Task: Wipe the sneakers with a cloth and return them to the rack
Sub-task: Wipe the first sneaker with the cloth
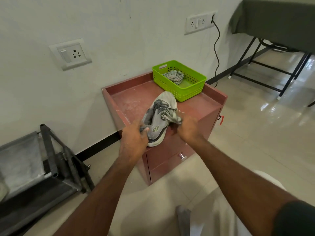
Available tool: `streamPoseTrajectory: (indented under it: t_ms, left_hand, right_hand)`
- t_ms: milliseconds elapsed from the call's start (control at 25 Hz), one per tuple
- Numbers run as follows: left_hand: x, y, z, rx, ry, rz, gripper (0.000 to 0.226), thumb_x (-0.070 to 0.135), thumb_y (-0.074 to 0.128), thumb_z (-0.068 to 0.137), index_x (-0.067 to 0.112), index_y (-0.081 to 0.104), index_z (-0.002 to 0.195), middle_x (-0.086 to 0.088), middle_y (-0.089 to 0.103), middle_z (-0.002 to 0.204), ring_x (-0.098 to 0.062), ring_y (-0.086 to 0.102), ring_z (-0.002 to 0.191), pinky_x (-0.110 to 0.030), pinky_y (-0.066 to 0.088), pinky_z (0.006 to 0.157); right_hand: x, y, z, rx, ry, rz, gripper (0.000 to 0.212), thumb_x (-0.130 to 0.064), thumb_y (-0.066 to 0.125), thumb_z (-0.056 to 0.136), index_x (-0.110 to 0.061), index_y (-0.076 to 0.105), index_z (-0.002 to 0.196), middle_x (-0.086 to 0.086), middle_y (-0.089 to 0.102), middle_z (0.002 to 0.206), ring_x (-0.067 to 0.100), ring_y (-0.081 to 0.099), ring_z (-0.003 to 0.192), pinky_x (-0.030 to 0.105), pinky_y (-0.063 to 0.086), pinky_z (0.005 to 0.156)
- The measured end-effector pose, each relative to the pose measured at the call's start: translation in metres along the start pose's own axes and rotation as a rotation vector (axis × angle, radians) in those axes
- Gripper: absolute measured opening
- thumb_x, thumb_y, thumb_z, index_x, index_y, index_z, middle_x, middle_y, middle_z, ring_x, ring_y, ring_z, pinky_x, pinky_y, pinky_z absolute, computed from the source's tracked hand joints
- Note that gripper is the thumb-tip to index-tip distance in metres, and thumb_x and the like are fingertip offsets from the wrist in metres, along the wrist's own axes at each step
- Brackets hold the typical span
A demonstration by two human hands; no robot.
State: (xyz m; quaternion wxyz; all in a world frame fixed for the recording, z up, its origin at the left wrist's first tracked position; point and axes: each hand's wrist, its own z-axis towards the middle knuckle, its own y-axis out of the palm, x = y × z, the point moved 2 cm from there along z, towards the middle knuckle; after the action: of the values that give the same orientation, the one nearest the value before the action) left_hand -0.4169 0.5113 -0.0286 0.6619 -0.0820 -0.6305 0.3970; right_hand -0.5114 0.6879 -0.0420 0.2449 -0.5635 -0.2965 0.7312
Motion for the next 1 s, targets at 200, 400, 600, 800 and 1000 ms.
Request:
streamPoseTrajectory:
  t_ms: [200, 400, 600, 800, 1000]
  left_hand:
    - [-0.004, 0.002, 0.003, 0.028, 0.026, 0.019, 0.003, 0.012, 0.065, 0.094, 0.009, 0.063, 0.094, 0.008, 0.055, 0.072, -0.015, 0.058, 0.069, -0.022, 0.042, 0.063]
    - [-0.005, 0.002, 0.003, 0.019, 0.009, 0.010, 0.007, 0.016, 0.065, 0.094, 0.010, 0.063, 0.092, 0.000, 0.063, 0.079, -0.019, 0.062, 0.074, -0.028, 0.048, 0.066]
    - [-0.007, 0.001, 0.004, 0.016, -0.016, 0.015, 0.009, 0.017, 0.064, 0.095, 0.014, 0.059, 0.088, 0.002, 0.060, 0.077, -0.013, 0.058, 0.069, -0.025, 0.043, 0.063]
    - [-0.008, 0.002, 0.009, 0.047, -0.031, -0.025, 0.004, 0.016, 0.064, 0.095, 0.013, 0.066, 0.093, 0.004, 0.064, 0.081, -0.007, 0.058, 0.070, -0.019, 0.043, 0.064]
    - [-0.005, 0.009, 0.014, 0.100, -0.067, -0.069, 0.008, 0.015, 0.065, 0.094, 0.013, 0.061, 0.087, 0.010, 0.059, 0.075, -0.004, 0.056, 0.067, -0.011, 0.039, 0.058]
  right_hand:
    - [-0.023, 0.038, -0.046, -0.130, -0.286, 0.112, 0.052, 0.001, 0.049, 0.095, -0.016, 0.050, 0.144, 0.001, 0.044, 0.151, 0.018, 0.036, 0.143, 0.022, 0.025, 0.117]
    - [-0.001, 0.048, -0.019, -0.106, -0.106, 0.009, 0.058, -0.001, 0.044, 0.096, -0.025, 0.041, 0.149, 0.004, 0.038, 0.157, 0.026, 0.037, 0.143, 0.038, 0.032, 0.116]
    - [0.008, 0.018, -0.018, 0.137, 0.187, 0.068, 0.068, 0.003, 0.049, 0.087, -0.023, 0.042, 0.149, 0.011, 0.067, 0.120, 0.032, 0.064, 0.103, 0.023, 0.039, 0.071]
    - [-0.009, -0.004, -0.027, 0.364, -0.141, 0.167, 0.079, 0.012, 0.041, 0.080, -0.013, 0.030, 0.154, 0.006, 0.029, 0.161, 0.020, 0.022, 0.150, 0.033, 0.023, 0.121]
    - [-0.022, 0.056, -0.055, -0.122, -0.365, 0.012, 0.080, 0.010, 0.040, 0.083, -0.024, 0.029, 0.155, 0.000, 0.017, 0.164, 0.019, 0.011, 0.153, 0.032, 0.021, 0.119]
